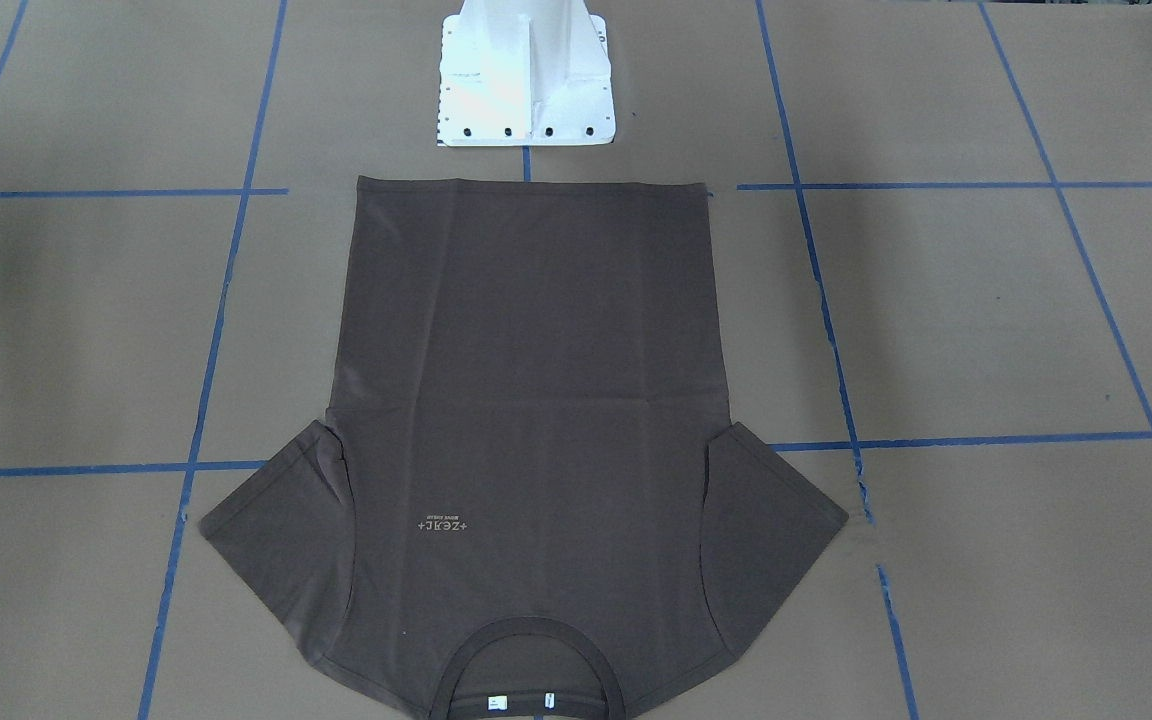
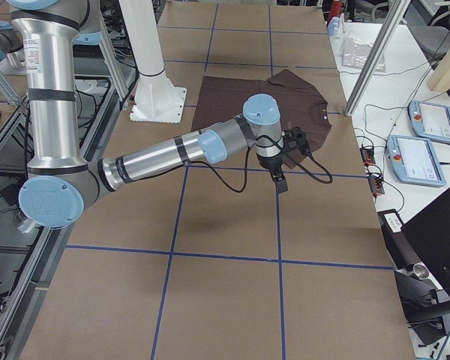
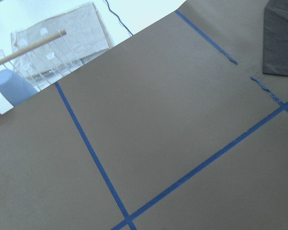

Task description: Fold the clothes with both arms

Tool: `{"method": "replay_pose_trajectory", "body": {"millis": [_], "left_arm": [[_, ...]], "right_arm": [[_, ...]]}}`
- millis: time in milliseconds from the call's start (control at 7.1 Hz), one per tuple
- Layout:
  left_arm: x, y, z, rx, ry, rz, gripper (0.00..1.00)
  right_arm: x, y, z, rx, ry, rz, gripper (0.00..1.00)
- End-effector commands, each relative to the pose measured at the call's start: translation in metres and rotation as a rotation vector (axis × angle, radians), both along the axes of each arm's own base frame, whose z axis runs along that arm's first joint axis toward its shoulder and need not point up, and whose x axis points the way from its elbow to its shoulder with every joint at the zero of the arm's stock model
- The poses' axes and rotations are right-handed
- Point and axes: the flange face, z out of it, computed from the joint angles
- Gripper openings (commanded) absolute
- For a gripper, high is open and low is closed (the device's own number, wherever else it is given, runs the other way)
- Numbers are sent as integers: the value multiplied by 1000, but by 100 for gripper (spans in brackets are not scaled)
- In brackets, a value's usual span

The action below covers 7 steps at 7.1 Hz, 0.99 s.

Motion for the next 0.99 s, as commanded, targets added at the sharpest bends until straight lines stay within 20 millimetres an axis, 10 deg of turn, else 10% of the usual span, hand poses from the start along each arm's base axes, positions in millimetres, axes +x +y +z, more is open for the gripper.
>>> {"method": "replay_pose_trajectory", "body": {"millis": [0, 282, 845], "left_arm": [[0, -2, 0, 48, -1, -2, 100], [0, -1, -1, 53, 0, 0, 100], [0, -1, -1, 54, -1, 0, 100]], "right_arm": [[-174, -30, -76, -43, -8, 204, 100], [-276, -87, -126, -132, -143, 297, 89], [-348, -115, -16, -95, -142, 301, 67]]}}
